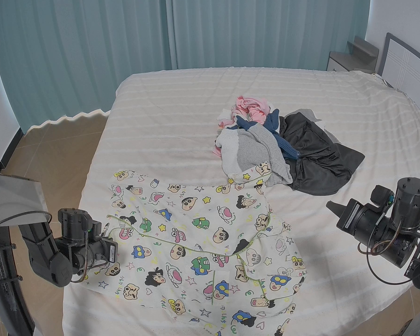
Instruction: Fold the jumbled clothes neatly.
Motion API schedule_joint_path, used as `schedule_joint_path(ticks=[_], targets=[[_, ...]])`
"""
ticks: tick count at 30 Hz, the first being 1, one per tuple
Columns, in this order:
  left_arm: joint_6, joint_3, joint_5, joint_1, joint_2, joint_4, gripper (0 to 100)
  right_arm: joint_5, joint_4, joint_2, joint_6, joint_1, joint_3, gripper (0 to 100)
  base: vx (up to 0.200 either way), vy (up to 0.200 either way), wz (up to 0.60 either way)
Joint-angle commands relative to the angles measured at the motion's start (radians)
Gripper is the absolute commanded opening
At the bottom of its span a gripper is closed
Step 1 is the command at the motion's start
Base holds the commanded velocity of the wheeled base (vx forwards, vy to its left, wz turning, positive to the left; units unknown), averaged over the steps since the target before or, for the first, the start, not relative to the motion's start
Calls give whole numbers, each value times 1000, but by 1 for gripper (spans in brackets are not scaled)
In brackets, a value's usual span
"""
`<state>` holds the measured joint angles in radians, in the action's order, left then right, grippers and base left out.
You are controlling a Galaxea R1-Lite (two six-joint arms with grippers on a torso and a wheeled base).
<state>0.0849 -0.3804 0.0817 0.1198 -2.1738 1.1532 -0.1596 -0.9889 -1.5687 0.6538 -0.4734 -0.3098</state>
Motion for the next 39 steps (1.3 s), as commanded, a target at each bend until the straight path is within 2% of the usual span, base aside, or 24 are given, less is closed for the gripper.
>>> schedule_joint_path(ticks=[1, 8, 12, 15, 19, 38, 39], targets=[[3, -48, -22, -55, 14, -23, 0, 0, 0, -8, 0, -1, 1, 0, 0, 0, 0], [-1, -141, -106, -117, 46, -171, 0, 12, 0, -8, 0, -1, 8, 0, 0, 0, 0], [-1, -184, -112, -138, 37, -194, 0, 12, 0, -8, 0, -1, 8, 0, 0, 0, 0], [1, -229, -115, -167, 34, -262, 0, 12, 0, -10, 1, -1, 8, 0, 0, 0, 0], [-1, -247, -154, -187, 42, -334, 0, 14, 0, -13, 1, -1, 8, 0, 0, 0, 0], [-1, -305, -171, -239, 3, -426, 0, 15, 0, -33, 0, 1, 14, 0, 0, 0, 0], [-1, -307, -169, -239, -1, -426, 100, 15, 0, -34, 0, 1, 15, 0, 0, 0, 0]])
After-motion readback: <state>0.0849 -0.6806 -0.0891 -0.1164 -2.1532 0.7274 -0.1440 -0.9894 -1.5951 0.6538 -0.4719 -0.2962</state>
